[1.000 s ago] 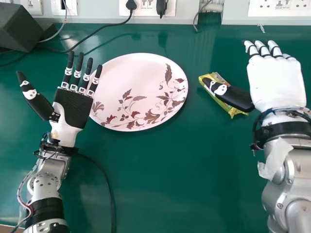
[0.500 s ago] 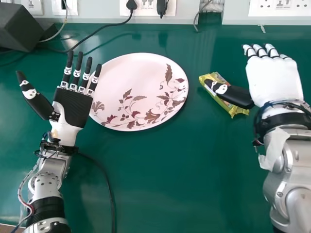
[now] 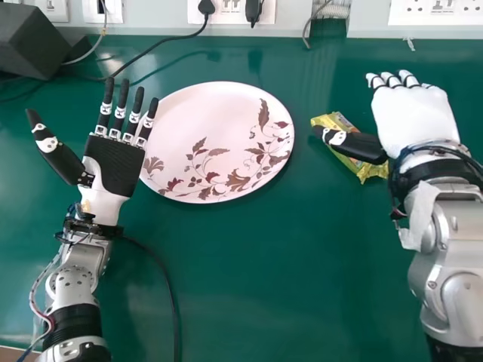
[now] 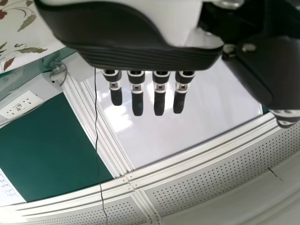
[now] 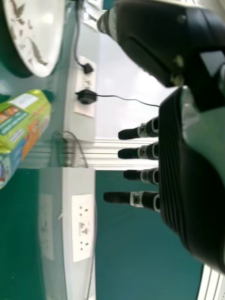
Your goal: Pick up biscuit and place it in the plate
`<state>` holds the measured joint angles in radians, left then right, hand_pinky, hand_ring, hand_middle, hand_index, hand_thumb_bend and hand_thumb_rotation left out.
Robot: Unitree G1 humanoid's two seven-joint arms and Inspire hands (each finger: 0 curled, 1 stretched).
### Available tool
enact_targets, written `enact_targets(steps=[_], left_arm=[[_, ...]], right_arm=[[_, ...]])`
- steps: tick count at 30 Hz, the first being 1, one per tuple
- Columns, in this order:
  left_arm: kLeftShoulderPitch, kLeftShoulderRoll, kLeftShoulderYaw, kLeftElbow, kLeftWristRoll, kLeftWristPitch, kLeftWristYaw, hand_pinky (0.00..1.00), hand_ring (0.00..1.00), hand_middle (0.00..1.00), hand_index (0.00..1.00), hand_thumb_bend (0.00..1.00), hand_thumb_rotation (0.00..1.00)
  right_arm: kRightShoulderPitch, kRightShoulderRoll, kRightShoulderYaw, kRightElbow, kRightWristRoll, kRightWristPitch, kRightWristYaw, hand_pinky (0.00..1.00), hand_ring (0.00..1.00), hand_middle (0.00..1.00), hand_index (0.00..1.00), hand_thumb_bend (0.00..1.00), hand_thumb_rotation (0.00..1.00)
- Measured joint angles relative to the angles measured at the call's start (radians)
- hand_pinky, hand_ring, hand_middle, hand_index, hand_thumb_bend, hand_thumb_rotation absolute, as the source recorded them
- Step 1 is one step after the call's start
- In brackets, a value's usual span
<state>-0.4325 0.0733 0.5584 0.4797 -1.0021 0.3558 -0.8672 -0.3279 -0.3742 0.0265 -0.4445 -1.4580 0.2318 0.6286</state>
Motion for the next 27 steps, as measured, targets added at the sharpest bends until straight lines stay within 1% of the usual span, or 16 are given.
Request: enact_targets(steps=[7, 9, 14, 19, 23, 27], left_arm=[[-0.006, -0.002, 0.0, 0.005, 0.0, 0.0, -0.006, 1.0, 0.89, 0.94, 0.9, 1.0, 0.62], [-0.007, -0.002, 0.0, 0.006, 0.0, -0.001, -0.009, 1.0, 0.88, 0.93, 0.89, 1.0, 0.62], [-0.009, -0.002, 0.0, 0.008, 0.0, -0.004, -0.011, 1.0, 0.89, 0.91, 0.89, 1.0, 0.62], [-0.009, -0.002, 0.0, 0.008, 0.0, -0.004, -0.011, 1.0, 0.89, 0.91, 0.88, 1.0, 0.61], [-0.01, -0.002, 0.0, 0.01, 0.0, -0.004, -0.011, 1.0, 0.89, 0.91, 0.88, 1.0, 0.61], [-0.011, -0.003, 0.0, 0.01, 0.0, -0.004, -0.01, 1.0, 0.87, 0.91, 0.87, 1.0, 0.6]], right_arm=[[-0.028, -0.037, 0.033, 0.05, 0.004, -0.006, 0.015, 0.79, 0.92, 1.0, 1.0, 0.97, 0.31], [-0.037, -0.047, 0.042, 0.068, 0.004, -0.006, 0.015, 0.79, 0.93, 1.0, 1.0, 0.96, 0.32], [-0.052, -0.062, 0.062, 0.107, 0.005, -0.006, 0.026, 0.8, 0.93, 1.0, 1.0, 0.96, 0.34], [-0.056, -0.07, 0.078, 0.151, 0.005, 0.002, 0.029, 0.8, 0.94, 1.0, 1.0, 0.97, 0.31], [-0.065, -0.082, 0.092, 0.183, 0.002, 0.007, 0.029, 0.8, 0.94, 1.0, 1.0, 0.97, 0.32], [-0.076, -0.096, 0.102, 0.203, 0.0, 0.01, 0.028, 0.78, 0.93, 1.0, 1.0, 0.97, 0.3]])
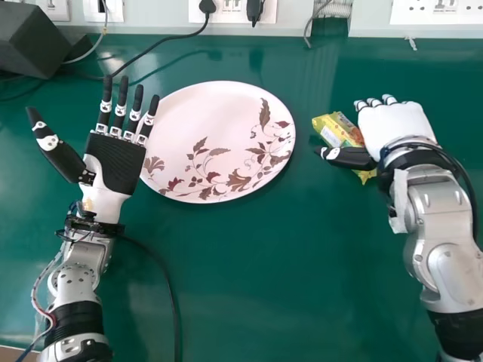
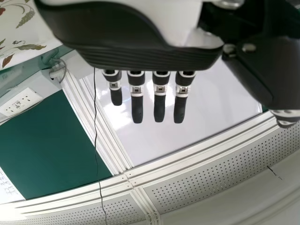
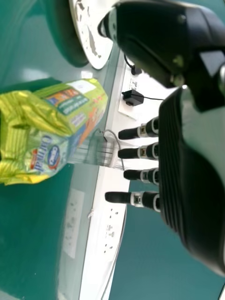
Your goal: Pick up biscuit and place it in the plate
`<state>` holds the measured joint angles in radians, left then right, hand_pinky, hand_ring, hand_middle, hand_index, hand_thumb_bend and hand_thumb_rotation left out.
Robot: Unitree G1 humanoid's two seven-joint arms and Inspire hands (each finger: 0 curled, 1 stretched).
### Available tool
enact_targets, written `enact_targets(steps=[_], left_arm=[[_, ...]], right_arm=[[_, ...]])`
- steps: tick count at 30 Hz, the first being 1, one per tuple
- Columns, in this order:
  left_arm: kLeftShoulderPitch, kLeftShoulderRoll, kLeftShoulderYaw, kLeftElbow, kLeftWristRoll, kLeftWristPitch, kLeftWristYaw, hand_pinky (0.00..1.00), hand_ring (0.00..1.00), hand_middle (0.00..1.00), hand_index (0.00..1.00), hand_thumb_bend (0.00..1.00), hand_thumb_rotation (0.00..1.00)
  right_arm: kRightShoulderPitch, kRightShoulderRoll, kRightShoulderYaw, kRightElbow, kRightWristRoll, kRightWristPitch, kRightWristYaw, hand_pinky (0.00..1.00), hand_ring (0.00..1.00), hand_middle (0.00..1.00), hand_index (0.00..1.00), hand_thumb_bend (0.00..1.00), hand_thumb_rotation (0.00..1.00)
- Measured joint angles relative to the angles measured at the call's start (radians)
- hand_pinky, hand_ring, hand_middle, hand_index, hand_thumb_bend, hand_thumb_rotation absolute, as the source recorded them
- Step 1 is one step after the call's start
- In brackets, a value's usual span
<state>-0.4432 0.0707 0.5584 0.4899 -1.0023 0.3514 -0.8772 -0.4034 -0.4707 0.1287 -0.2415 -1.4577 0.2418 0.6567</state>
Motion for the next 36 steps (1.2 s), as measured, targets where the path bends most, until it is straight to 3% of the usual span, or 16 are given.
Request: enact_targets(steps=[10, 26, 36], left_arm=[[-0.003, 0.001, 0.003, 0.006, -0.001, 0.002, -0.002, 1.0, 0.88, 0.92, 0.88, 1.0, 0.6], [0.0, 0.001, 0.003, 0.004, 0.0, -0.001, -0.004, 1.0, 0.88, 0.93, 0.87, 1.0, 0.59], [0.0, 0.001, 0.003, 0.004, 0.0, 0.004, -0.004, 0.96, 0.85, 0.91, 0.88, 1.0, 0.61]], right_arm=[[-0.01, -0.015, 0.021, 0.066, 0.003, 0.018, 0.0, 0.79, 0.92, 1.0, 1.0, 0.97, 0.33], [-0.048, -0.031, 0.069, 0.151, 0.007, 0.056, -0.002, 0.79, 0.94, 1.0, 1.0, 0.97, 0.3], [-0.095, 0.02, 0.107, 0.212, 0.004, 0.149, -0.038, 0.79, 0.93, 1.0, 1.0, 0.97, 0.31]])
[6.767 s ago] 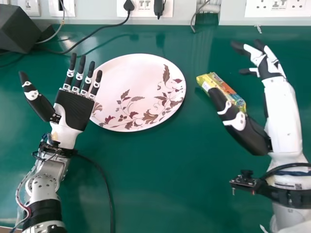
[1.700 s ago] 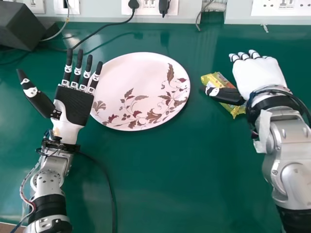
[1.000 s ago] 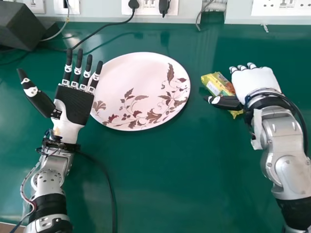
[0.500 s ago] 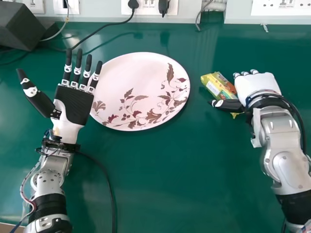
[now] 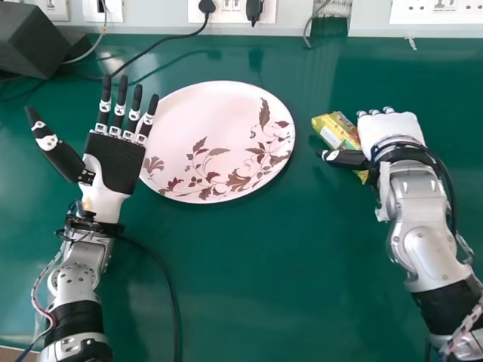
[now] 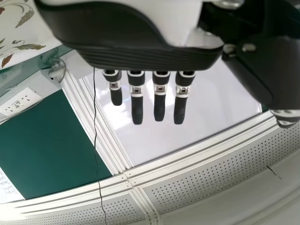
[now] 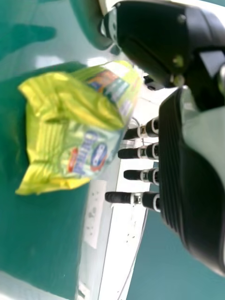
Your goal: Pick up biscuit and place it in the plate
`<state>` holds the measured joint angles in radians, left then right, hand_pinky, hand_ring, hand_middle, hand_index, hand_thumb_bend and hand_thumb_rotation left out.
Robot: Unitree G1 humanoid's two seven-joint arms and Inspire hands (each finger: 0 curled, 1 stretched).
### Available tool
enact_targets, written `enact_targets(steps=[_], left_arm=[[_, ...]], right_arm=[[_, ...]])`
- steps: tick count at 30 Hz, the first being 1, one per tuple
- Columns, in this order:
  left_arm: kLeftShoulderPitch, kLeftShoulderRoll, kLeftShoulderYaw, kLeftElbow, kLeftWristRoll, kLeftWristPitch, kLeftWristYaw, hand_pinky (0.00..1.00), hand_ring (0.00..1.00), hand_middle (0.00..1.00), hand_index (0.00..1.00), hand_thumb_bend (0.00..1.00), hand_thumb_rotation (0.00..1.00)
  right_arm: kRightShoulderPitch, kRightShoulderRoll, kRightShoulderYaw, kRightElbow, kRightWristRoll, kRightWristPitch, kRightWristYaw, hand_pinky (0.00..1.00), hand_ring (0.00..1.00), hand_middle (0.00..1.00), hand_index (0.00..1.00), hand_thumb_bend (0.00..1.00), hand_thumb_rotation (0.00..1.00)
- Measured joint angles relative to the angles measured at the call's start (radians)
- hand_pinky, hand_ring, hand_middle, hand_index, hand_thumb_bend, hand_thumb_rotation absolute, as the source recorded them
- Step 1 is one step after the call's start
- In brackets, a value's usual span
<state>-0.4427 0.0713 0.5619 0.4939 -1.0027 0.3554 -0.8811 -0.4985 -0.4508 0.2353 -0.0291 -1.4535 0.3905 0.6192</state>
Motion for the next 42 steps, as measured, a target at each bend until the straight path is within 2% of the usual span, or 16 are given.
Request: enact_targets(steps=[8, 18, 25, 31, 36, 39, 42], left_arm=[[0.002, 0.0, 0.0, -0.003, 0.0, -0.001, 0.002, 0.82, 0.82, 0.89, 0.88, 1.0, 0.66], [0.001, 0.0, 0.0, -0.005, 0.0, 0.002, 0.002, 0.71, 0.78, 0.86, 0.87, 1.0, 0.7], [0.0, 0.0, 0.0, -0.008, 0.0, 0.002, 0.005, 0.68, 0.77, 0.86, 0.88, 1.0, 0.75], [0.001, -0.001, 0.0, -0.011, 0.0, 0.004, 0.007, 0.7, 0.76, 0.86, 0.87, 1.0, 0.72], [0.0, 0.0, 0.0, -0.01, 0.0, 0.005, 0.006, 0.7, 0.76, 0.85, 0.87, 1.0, 0.7], [0.002, -0.001, 0.001, -0.014, -0.001, 0.007, 0.017, 0.69, 0.76, 0.85, 0.88, 1.0, 0.7], [0.003, -0.003, 0.003, -0.019, -0.003, 0.017, 0.026, 0.69, 0.76, 0.84, 0.88, 1.0, 0.67]], right_arm=[[-0.011, 0.055, 0.033, 0.048, -0.006, 0.088, -0.029, 0.78, 0.92, 1.0, 1.0, 0.98, 0.29], [-0.017, 0.105, 0.049, 0.087, 0.001, 0.162, -0.105, 0.78, 0.93, 1.0, 1.0, 0.98, 0.29], [-0.025, 0.123, 0.06, 0.142, 0.01, 0.21, -0.162, 0.79, 0.93, 1.0, 1.0, 0.97, 0.31], [-0.044, 0.126, 0.064, 0.183, 0.035, 0.239, -0.203, 0.78, 0.92, 1.0, 1.0, 0.96, 0.31], [-0.06, 0.111, 0.069, 0.218, 0.055, 0.244, -0.232, 0.77, 0.92, 1.0, 1.0, 0.96, 0.27], [-0.071, 0.094, 0.081, 0.237, 0.062, 0.244, -0.239, 0.75, 0.9, 1.0, 1.0, 0.94, 0.3], [-0.076, 0.08, 0.09, 0.246, 0.066, 0.244, -0.239, 0.74, 0.89, 1.0, 1.0, 0.94, 0.29]])
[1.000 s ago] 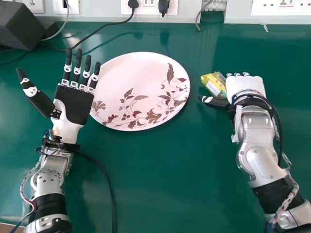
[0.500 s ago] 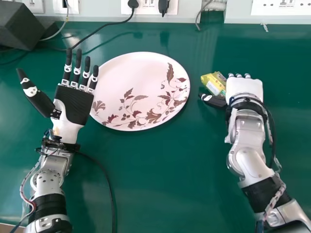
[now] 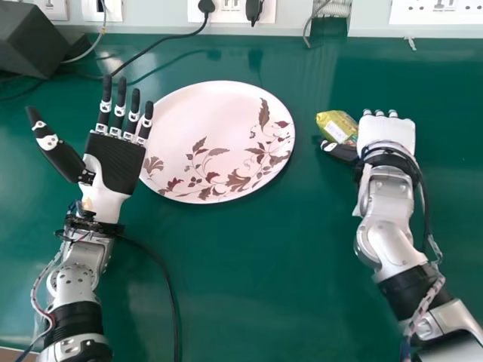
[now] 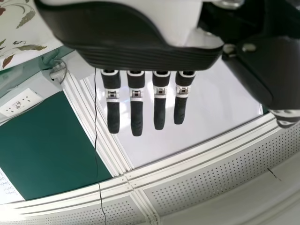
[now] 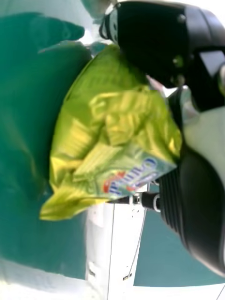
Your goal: Pick up biscuit and place it in the plate
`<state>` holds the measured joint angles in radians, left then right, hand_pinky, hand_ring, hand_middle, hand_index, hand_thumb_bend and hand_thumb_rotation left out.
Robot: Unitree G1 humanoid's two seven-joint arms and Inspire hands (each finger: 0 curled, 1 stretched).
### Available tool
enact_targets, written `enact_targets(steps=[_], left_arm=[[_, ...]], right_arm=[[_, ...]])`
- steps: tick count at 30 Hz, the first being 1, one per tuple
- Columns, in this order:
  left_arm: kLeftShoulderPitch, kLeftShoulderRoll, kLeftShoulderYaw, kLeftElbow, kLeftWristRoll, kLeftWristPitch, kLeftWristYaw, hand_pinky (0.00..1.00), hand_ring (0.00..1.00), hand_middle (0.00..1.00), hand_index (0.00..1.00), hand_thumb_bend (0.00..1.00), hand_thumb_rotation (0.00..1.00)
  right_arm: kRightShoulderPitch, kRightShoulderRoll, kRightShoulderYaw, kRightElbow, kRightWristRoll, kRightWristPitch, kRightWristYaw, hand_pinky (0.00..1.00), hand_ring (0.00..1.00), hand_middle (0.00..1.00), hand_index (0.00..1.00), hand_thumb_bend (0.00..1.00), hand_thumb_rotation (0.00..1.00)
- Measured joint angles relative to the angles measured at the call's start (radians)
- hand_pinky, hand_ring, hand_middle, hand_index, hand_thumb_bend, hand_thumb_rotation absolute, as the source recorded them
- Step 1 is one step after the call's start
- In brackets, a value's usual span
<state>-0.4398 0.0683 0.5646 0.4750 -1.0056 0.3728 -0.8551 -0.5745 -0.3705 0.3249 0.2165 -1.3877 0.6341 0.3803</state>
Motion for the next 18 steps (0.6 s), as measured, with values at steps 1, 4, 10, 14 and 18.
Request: enact_targets(steps=[1, 4, 10, 14, 18], left_arm=[[0.0, -0.001, 0.0, -0.001, 0.0, 0.002, 0.001, 0.69, 0.75, 0.84, 0.88, 1.0, 0.66], [0.003, -0.005, 0.0, -0.008, 0.0, 0.003, 0.005, 0.7, 0.76, 0.84, 0.88, 1.0, 0.64], [0.01, -0.014, 0.0, -0.023, 0.0, 0.002, 0.015, 0.71, 0.76, 0.83, 0.88, 1.0, 0.61], [0.011, -0.016, 0.004, -0.023, -0.016, 0.015, 0.016, 0.7, 0.76, 0.83, 0.89, 1.0, 0.63], [0.01, -0.016, 0.008, -0.021, -0.035, 0.024, 0.018, 0.69, 0.75, 0.82, 0.88, 1.0, 0.63]], right_arm=[[-0.001, -0.006, 0.003, 0.002, 0.002, 0.0, -0.001, 0.74, 0.89, 1.0, 1.0, 0.94, 0.29], [-0.002, -0.021, 0.011, 0.004, 0.006, -0.002, -0.001, 0.73, 0.89, 1.0, 1.0, 0.93, 0.3], [-0.003, -0.033, 0.018, 0.005, 0.028, -0.007, -0.006, 0.71, 0.88, 1.0, 1.0, 0.93, 0.29], [-0.003, -0.045, 0.028, 0.005, 0.039, -0.013, -0.009, 0.66, 0.84, 1.0, 1.0, 0.94, 0.13], [-0.003, -0.055, 0.035, 0.004, 0.043, -0.019, -0.016, 0.61, 0.78, 0.96, 1.0, 0.94, 0.04]])
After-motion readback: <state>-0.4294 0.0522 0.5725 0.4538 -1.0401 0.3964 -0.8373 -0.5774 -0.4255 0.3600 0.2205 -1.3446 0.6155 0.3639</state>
